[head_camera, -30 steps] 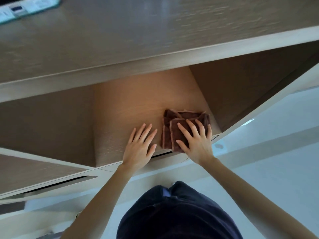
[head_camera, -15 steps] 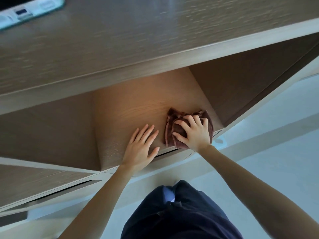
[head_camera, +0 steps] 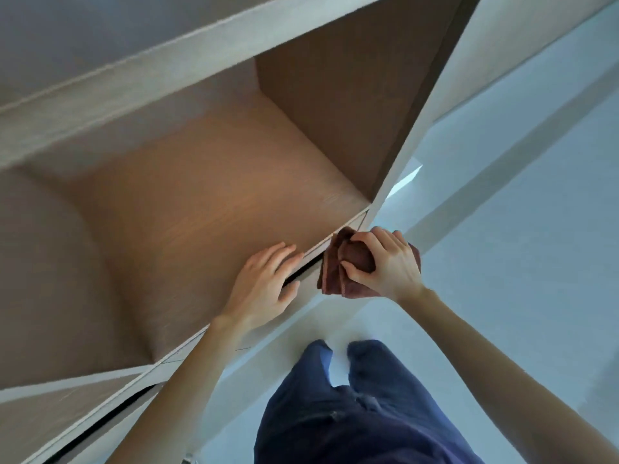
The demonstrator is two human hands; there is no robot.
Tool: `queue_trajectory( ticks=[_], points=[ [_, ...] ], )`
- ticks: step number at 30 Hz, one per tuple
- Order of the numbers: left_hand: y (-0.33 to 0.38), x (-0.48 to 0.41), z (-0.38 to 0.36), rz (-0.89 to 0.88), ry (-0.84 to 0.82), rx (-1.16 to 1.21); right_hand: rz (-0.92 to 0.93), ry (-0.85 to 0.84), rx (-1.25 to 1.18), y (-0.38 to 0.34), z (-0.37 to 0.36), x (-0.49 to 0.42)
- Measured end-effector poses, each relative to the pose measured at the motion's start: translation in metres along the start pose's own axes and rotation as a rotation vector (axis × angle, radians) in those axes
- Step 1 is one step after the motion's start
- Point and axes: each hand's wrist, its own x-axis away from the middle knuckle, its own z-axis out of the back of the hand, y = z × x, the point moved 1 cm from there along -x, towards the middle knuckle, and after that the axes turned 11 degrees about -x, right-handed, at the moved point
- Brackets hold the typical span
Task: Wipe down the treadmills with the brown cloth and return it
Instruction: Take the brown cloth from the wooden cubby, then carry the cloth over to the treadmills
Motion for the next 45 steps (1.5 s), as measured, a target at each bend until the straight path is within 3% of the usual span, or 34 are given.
queue_trajectory(
  ticks=[9, 19, 25, 35, 45],
  points=[
    [0.115, -0.08, -0.007, -0.425, -0.076, -0.04, -0.522, 0.221, 0.047, 0.06, 0.08, 0.133],
    [0.312, -0.124, -0.018, -0.804, -0.208, -0.029, -0.908, 0.457, 0.082, 0.1, 0.175, 0.294],
    [0.432, -0.129, -0.022, -0.997, -0.154, -0.016, -1.088, 0.615, 0.089, 0.108, 0.231, 0.396],
    [0.606, -0.1, -0.02, -1.293, -0.09, 0.012, -1.189, 0.947, 0.19, 0.09, 0.302, 0.55],
    [0.705, -0.081, -0.042, -1.581, -0.123, -0.041, -1.498, 0.982, 0.337, 0.076, 0.282, 0.632]
  ],
)
